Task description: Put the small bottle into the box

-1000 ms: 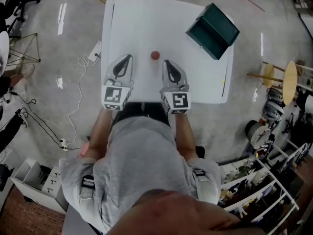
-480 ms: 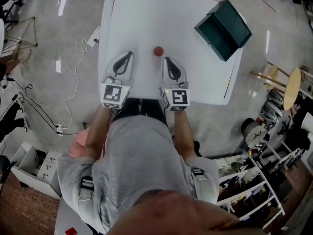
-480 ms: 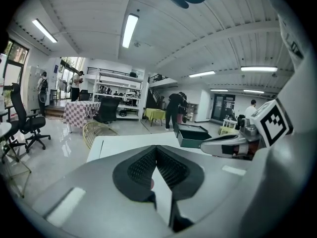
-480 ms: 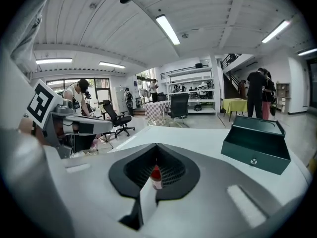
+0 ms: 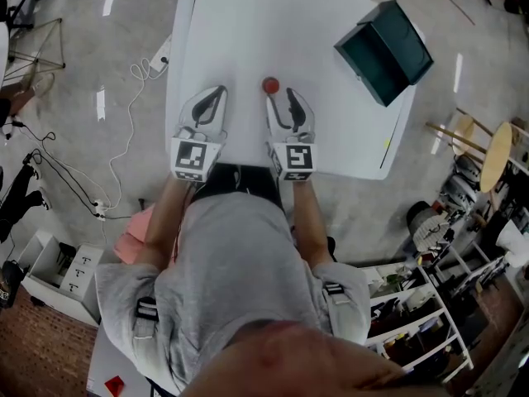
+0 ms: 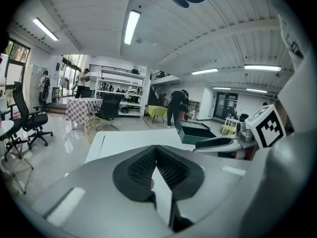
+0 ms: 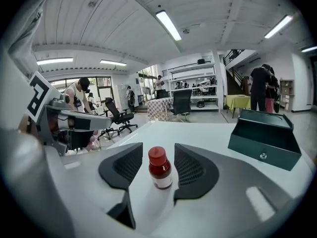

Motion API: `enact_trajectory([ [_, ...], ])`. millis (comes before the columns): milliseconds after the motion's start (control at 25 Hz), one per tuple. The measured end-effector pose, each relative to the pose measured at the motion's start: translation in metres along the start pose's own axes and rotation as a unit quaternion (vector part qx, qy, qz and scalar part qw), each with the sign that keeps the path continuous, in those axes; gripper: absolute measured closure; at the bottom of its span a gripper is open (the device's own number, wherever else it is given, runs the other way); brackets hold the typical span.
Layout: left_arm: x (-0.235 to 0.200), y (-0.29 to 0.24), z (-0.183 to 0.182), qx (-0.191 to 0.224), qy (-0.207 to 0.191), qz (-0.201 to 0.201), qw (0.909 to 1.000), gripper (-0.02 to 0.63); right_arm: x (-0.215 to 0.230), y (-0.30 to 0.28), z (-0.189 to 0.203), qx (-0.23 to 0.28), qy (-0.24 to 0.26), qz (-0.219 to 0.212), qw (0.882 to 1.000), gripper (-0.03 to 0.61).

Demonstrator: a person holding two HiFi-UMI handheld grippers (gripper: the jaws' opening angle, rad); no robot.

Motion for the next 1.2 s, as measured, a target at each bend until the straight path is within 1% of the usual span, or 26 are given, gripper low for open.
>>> enact_trajectory([
  [40,0.0,0.0,-0.001,0.0,0.0,-0.001,1.0,0.603,0.0,-0.002,0.001,-0.005,0.0,-0.004,1.0,0.383],
  [120,-0.001,0.001,-0.003,0.0,0.0,-0.004,1.0,0.603,0.0,-0.005,0.002,-0.012,0.004,-0.008,1.0,0.366],
  [360,0.001,-0.001,-0.003,-0.003,0.002,-0.009,0.9999,0.603,0.001,-0.01,0.009,-0.029,0.01,-0.017,0.999,0.357],
  [480,-0.001,-0.002,-0.001,-0.004,0.003,-0.012,0.9999,0.603,0.001,-0.016,0.011,-0.03,0.017,-0.014,0.999,0.357],
  [720,0.0,-0.001,-0.001,-0.008,0.004,-0.018,0.9998,0.603,0.0,-0.018,0.013,-0.036,0.024,-0.012,0.999,0.401],
  [1080,-0.002,0.001,-0.002,-0.006,0.007,-0.026,0.9996,0.603,0.0,-0.022,0.014,-0.041,0.03,-0.016,0.999,0.435],
  [1200,-0.002,0.003,-0.002,-0.006,0.007,-0.028,0.9996,0.603,-0.001,-0.021,0.013,-0.041,0.03,-0.017,0.999,0.436],
])
Point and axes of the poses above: the fingertips, and each gripper's own axes: y backward along the fingers, x to its right, z out of its underside, the point moved 5 cm from there along y, backward along the fingers
